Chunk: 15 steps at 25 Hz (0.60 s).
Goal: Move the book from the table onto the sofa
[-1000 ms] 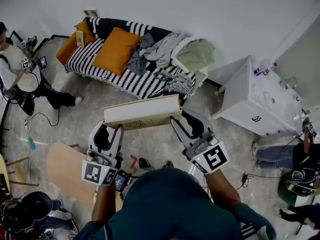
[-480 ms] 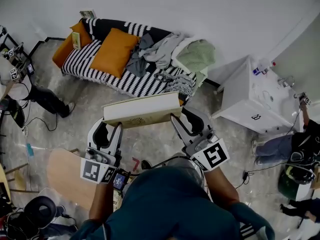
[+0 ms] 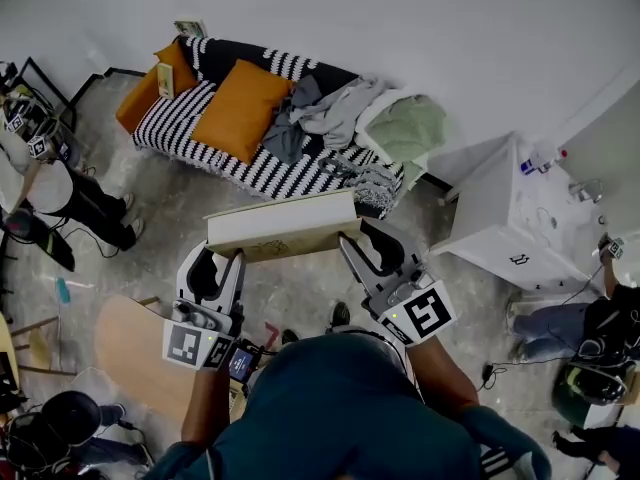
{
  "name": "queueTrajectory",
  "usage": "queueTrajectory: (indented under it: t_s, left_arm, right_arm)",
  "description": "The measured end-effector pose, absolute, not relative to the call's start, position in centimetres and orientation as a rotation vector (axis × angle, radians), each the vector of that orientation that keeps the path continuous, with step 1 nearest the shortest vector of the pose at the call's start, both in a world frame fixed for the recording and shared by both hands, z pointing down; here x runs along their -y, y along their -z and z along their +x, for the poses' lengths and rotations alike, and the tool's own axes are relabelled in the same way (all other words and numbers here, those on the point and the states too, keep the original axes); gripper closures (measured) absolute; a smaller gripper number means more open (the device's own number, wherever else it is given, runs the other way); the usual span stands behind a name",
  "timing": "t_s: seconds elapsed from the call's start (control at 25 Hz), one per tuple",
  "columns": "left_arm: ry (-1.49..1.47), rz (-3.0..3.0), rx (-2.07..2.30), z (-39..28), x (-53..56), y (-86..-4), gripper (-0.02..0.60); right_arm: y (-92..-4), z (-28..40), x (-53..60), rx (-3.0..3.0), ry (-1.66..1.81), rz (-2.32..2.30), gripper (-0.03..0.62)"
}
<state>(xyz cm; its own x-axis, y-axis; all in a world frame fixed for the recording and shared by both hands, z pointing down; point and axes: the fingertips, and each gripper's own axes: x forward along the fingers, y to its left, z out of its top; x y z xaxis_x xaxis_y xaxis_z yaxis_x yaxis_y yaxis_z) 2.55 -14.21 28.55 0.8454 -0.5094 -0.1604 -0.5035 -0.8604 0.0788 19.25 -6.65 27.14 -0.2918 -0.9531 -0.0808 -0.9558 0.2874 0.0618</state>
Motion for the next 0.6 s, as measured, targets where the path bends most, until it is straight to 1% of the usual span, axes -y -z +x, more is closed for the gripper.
queueTrajectory:
  t_s: [0.28, 0.4, 0.6]
  left_arm:
    - [0.288, 2.974, 0.844, 7.2, 15.5, -28.5, 0.402]
    - [0.242, 2.97, 0.878, 8.6, 15.9, -29.2, 0.402]
    - [0.245, 2.972, 0.926, 10.7, 16.0, -29.1, 0.402]
  right_arm:
    - [-27.3, 23.9, 8.6, -2.517, -0.145, -1.822, 0.47]
    - [-27.4, 25.6, 9.1, -2.53, -0.151, -1.802, 0.47]
    - [-27.6, 27.9, 9.3, -2.548, -0.142, -1.76, 0.47]
